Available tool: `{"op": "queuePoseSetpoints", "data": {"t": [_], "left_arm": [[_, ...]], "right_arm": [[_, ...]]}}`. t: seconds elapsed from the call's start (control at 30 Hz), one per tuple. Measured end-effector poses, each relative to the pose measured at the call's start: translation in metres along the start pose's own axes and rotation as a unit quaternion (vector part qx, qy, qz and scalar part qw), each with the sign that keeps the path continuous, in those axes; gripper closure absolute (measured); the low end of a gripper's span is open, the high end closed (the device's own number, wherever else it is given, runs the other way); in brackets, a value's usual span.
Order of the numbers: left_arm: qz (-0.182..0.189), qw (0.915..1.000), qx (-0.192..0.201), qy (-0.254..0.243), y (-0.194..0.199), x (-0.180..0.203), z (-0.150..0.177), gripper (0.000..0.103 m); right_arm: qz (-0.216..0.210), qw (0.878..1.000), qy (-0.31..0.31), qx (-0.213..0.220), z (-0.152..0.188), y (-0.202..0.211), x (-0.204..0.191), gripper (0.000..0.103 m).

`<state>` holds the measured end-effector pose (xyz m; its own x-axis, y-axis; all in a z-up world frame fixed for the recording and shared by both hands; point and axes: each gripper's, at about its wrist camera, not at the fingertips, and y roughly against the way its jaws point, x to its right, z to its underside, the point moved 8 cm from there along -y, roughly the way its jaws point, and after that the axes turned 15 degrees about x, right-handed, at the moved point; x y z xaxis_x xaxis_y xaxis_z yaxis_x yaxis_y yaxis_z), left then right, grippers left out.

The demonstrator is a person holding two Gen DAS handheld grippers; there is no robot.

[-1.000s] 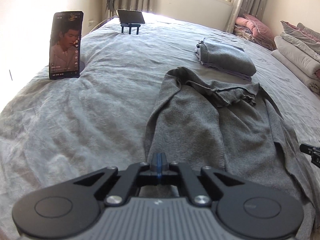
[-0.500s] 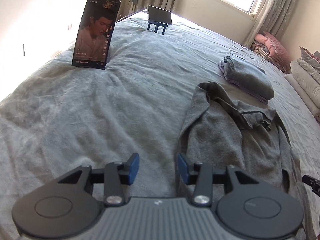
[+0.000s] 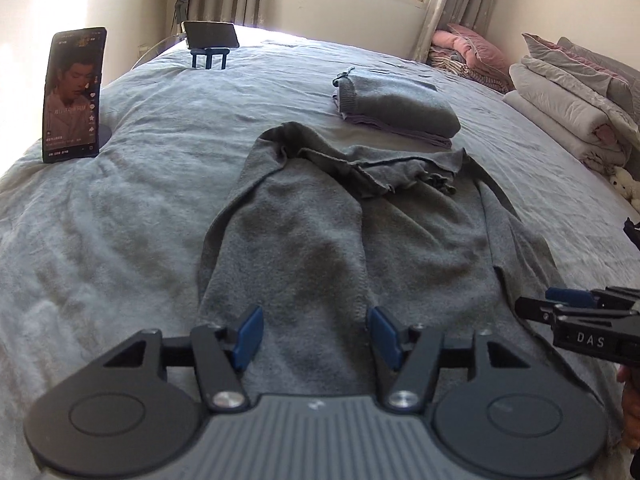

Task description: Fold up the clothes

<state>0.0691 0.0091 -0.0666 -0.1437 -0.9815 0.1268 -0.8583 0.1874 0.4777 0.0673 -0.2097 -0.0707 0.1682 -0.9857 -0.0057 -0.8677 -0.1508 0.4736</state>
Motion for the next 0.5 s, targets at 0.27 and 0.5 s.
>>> {"op": "queuePoseSetpoints", "data": {"t": [0.27,0.5], "left_arm": [[-0.036,0.9972,0.033,-0.056,-0.001,0.002,0.003,0.083],[-0.045,0.9981,0.035,-0.026,0.002,-0.013,0.001,0.094]], "right_arm": [[0.034,0.999,0.022,0.021,0.002,-0.007,0.006,0.076],[0.071,0.997,0.026,0.026,0.000,-0.007,0.026,0.098]]}}
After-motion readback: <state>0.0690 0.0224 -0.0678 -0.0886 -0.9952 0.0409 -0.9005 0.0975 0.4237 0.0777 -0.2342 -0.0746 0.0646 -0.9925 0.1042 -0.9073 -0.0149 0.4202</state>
